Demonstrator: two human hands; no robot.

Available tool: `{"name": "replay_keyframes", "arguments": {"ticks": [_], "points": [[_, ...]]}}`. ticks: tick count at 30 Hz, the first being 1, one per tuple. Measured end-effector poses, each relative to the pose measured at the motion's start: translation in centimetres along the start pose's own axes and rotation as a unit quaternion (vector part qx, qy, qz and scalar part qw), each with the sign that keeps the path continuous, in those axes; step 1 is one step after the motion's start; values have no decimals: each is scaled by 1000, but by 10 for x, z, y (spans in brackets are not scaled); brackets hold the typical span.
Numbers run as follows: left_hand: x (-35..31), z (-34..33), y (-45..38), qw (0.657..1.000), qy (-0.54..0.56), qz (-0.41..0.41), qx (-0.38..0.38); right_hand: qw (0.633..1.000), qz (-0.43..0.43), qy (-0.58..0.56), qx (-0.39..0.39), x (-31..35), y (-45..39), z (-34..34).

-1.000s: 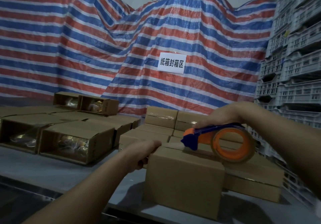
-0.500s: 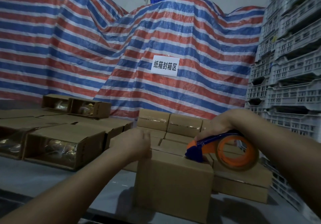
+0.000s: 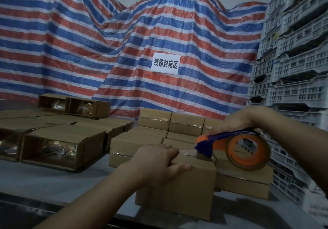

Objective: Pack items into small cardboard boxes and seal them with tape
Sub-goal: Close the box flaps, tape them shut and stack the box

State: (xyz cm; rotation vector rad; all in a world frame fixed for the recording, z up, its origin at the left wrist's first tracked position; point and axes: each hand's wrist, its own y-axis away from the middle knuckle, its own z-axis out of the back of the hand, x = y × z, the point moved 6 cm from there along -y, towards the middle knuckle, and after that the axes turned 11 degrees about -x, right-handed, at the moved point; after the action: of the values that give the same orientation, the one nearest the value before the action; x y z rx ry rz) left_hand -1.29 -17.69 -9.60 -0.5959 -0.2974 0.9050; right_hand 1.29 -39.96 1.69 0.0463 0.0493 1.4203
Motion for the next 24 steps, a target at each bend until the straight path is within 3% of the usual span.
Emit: {"name": "replay_keyframes", "arguments": {"ticks": [4, 9, 16, 19, 22, 24], "points": [[2, 0, 2, 1000, 4, -5, -9, 1000, -11, -29, -3, -41, 12, 7], [-2, 3, 4, 1000, 9, -7, -10, 996, -3, 78, -32, -45, 17, -10], [-16, 13, -15, 996, 37, 35, 70, 998, -6, 54, -32, -44, 21, -25], [-50, 14, -26, 998, 32, -17, 49, 998, 1, 54, -33, -44, 21, -25], [-80, 0, -24, 990, 65, -68, 102, 999, 1, 48, -22, -47, 18, -30], [-83, -5, -22, 991, 46, -73, 97, 999, 9, 35, -25, -49, 16, -32]]}}
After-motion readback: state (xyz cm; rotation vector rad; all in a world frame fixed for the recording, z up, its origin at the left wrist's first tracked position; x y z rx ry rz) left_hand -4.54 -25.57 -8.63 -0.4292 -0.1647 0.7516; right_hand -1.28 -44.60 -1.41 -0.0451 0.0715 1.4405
